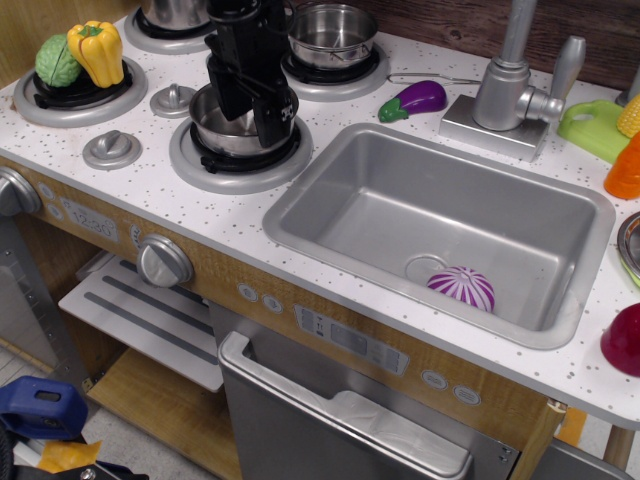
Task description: Pick up pan from stove
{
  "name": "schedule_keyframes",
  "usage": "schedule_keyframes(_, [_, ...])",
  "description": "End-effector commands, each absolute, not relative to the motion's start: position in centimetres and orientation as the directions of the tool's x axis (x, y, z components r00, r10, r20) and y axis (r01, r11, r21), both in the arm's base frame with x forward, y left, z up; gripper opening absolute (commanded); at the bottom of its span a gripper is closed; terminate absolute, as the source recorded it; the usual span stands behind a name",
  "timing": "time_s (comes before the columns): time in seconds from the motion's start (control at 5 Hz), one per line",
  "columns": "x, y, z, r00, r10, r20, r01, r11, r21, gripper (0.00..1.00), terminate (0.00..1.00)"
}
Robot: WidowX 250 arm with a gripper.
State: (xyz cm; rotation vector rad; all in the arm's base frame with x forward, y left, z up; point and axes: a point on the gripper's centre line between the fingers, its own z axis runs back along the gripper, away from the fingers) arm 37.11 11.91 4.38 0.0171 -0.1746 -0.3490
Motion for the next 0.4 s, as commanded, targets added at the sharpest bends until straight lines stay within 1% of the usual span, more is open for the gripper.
schedule_keyframes(0.0, [37.2, 12.74, 4.4, 0.918, -0.345, 0.196, 0.34, 0.938, 0.059, 1.0, 0.0])
schedule_keyframes(0.2, [37.17, 12.84, 3.52, 0.917, -0.339, 0.21, 0.336, 0.94, 0.052, 1.0, 0.0])
